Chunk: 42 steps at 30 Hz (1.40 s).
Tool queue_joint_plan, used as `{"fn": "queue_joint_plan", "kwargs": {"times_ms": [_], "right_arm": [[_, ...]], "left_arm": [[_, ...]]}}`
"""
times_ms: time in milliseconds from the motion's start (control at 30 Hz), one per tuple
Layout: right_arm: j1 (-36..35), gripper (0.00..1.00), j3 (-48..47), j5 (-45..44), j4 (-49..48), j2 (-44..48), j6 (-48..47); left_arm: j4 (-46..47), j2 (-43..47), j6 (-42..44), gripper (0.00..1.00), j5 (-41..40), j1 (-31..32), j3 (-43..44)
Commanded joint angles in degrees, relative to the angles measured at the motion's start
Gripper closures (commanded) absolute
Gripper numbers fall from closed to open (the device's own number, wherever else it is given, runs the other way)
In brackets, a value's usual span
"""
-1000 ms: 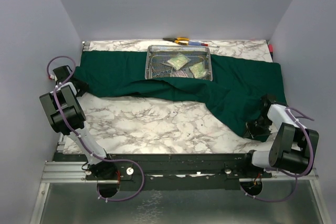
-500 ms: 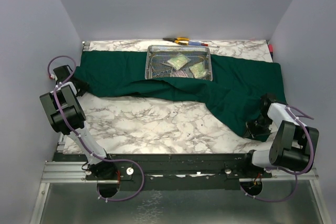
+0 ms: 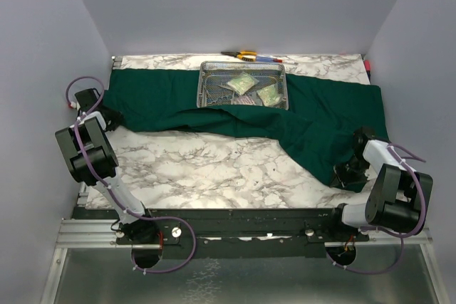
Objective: Open and lay out the surgical kit
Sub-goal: Open the surgical kit at the center of the board.
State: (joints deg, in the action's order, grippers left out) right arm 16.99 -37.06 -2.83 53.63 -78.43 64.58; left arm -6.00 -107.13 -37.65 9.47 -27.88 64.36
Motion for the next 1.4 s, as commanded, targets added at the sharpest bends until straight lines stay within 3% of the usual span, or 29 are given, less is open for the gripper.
{"fn": "queue_joint_plan", "kwargs": {"times_ms": [0, 333, 533, 967, 1167, 1367], "right_arm": [[-0.2, 1.00, 3.7, -3.4, -7.7, -2.9, 1.3], [-0.2, 1.00, 3.6, -3.2, -7.7, -3.1, 1.5], [-0.2, 1.00, 3.4, -3.4, -7.6, -3.4, 1.5], [-0.2, 1.00, 3.0, -3.2, -8.3, -4.6, 0.8], [-0.1, 1.00, 2.7, -3.1, -8.5, -5.4, 0.6], [-0.2, 1.00, 2.6, -3.3, -8.6, -5.5, 0.6]], "left_arm": [[-0.7, 2.1, -2.5, 0.76, -1.6, 0.6, 0.1], [-2.4, 1.5, -3.3, 0.84, -3.6, 1.3, 1.4], [-9.0, 1.8, -6.8, 0.81, -7.7, 1.4, 3.2], [-9.6, 2.8, -9.5, 0.74, -7.7, 1.7, 4.9], [-9.6, 2.0, -9.9, 0.86, -7.9, 2.1, 6.4], [-9.6, 1.0, -9.8, 0.87, -8.2, 2.5, 6.7]]}}
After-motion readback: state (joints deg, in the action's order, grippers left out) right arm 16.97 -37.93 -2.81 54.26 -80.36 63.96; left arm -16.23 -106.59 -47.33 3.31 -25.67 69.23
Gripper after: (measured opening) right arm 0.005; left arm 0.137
